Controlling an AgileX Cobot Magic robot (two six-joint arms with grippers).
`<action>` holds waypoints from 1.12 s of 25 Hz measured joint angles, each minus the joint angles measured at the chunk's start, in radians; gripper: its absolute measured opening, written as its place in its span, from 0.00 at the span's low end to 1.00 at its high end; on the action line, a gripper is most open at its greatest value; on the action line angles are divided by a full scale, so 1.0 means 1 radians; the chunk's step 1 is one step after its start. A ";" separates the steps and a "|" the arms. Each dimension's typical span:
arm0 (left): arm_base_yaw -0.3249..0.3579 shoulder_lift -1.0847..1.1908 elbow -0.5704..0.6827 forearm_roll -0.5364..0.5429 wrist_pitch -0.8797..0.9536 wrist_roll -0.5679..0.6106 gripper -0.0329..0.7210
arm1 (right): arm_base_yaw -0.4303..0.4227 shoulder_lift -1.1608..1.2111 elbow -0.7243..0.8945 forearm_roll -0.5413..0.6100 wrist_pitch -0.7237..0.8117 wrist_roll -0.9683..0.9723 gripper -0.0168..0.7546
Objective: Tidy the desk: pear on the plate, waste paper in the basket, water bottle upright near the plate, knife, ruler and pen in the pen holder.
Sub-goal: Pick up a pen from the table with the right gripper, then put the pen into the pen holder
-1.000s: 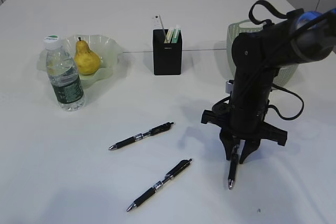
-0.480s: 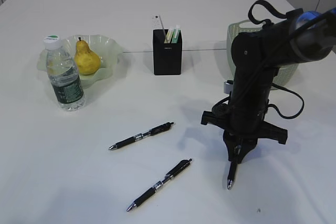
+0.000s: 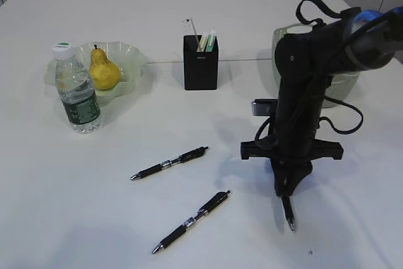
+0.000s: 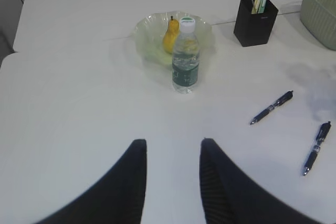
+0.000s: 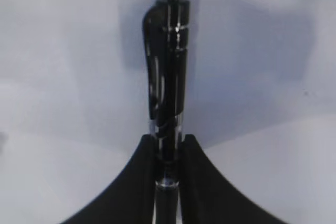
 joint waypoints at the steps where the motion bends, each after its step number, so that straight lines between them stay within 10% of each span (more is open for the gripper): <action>1: 0.000 0.000 0.000 0.001 -0.011 0.000 0.36 | 0.000 0.001 -0.014 0.002 0.013 -0.033 0.14; 28: 0.000 0.002 0.000 0.088 -0.042 -0.007 0.36 | 0.057 0.005 -0.502 0.038 0.136 -0.165 0.14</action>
